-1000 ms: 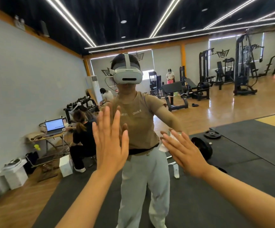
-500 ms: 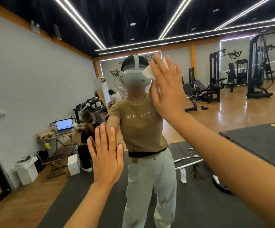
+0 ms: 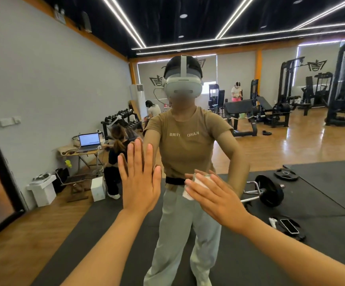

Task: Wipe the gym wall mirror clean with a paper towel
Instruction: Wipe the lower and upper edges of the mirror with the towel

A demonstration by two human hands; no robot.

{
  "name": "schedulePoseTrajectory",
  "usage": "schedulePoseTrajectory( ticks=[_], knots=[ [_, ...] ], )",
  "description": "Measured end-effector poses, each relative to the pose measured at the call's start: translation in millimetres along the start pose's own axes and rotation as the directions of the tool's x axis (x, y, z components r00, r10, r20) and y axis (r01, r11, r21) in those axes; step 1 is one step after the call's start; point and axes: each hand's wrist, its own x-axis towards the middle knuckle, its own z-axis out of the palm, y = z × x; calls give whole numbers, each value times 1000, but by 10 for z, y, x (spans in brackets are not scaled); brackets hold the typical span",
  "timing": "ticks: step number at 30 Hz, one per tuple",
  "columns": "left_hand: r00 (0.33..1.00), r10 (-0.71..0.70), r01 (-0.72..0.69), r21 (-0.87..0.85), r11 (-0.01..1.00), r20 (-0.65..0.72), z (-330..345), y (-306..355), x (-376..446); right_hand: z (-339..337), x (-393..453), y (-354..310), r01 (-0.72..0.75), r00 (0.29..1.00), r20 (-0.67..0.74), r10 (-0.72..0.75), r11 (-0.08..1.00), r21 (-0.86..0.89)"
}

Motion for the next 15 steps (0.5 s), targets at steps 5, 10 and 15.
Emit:
schedulePoseTrajectory(
  ticks=[5, 10, 15],
  knots=[
    [1000, -5, 5, -3, 1000, -8, 18, -10, -12, -234, 447, 425, 154, 988, -6, -154, 988, -22],
    [1000, -2, 2, -4, 1000, -27, 46, -6, -7, -627, 1403, 999, -170, 957, -243, 157, 985, -30],
    [1000, 0, 0, 4, 1000, -29, 46, -3, -15, -536, 1699, 800, -344, 862, -363, 354, 934, 93]
  ],
)
